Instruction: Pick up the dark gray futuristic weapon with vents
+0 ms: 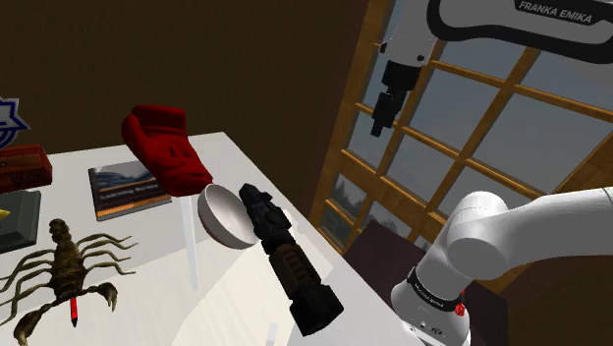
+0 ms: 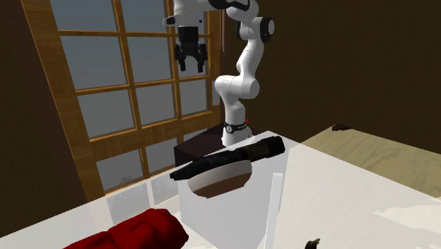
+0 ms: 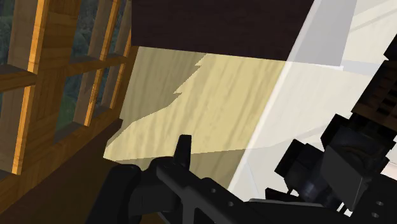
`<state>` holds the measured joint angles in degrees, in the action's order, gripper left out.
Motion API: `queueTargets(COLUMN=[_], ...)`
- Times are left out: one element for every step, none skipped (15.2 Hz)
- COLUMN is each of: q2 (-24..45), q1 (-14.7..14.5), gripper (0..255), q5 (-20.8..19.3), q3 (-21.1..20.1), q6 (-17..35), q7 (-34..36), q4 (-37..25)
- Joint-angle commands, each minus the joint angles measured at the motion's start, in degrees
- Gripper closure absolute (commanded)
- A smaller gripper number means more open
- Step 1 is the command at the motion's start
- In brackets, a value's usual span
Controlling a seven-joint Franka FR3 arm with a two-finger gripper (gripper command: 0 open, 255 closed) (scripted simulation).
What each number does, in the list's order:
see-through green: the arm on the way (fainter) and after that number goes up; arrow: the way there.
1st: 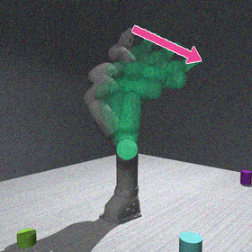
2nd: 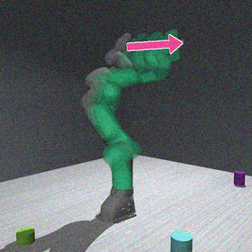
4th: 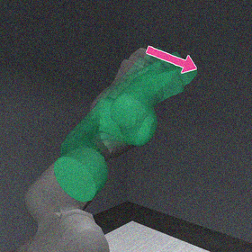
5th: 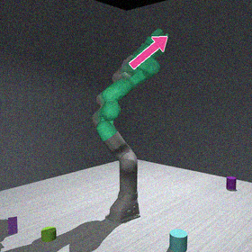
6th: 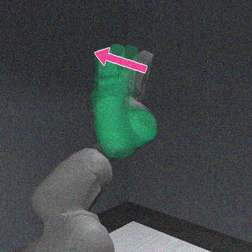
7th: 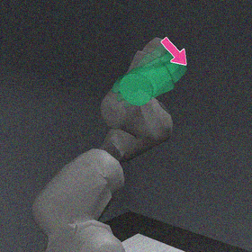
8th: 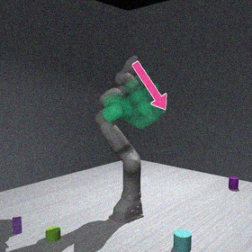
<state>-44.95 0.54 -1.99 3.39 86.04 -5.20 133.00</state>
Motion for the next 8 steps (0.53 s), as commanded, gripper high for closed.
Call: queueTargets(q2=[0.0, 0.03, 0.22, 0.57, 1.07, 1.73, 2.56, 3.54], q1=[0.0, -0.18, -0.34, -0.5, -0.66, -0.82, -0.93, -1.04], gripper=[0, 0, 0, 0, 0, 0, 0, 0], q5=[0.0, 0.13, 0.27, 0.41, 0.53, 0.62, 0.68, 0.7], q3=[0.0, -2.2, -4.41, -6.62, -8.81, -11.0, -13.2, -15.37], q6=[0.0, 0.49, 0.98, 1.46, 1.92, 2.38, 2.83, 3.26], q7=[0.0, 2.35, 4.69, 7.03, 9.39, 11.77, 14.16, 16.58], q4=[0.0, 0.59, 1.08, 1.46, 1.73, 1.9, 1.96, 1.92])
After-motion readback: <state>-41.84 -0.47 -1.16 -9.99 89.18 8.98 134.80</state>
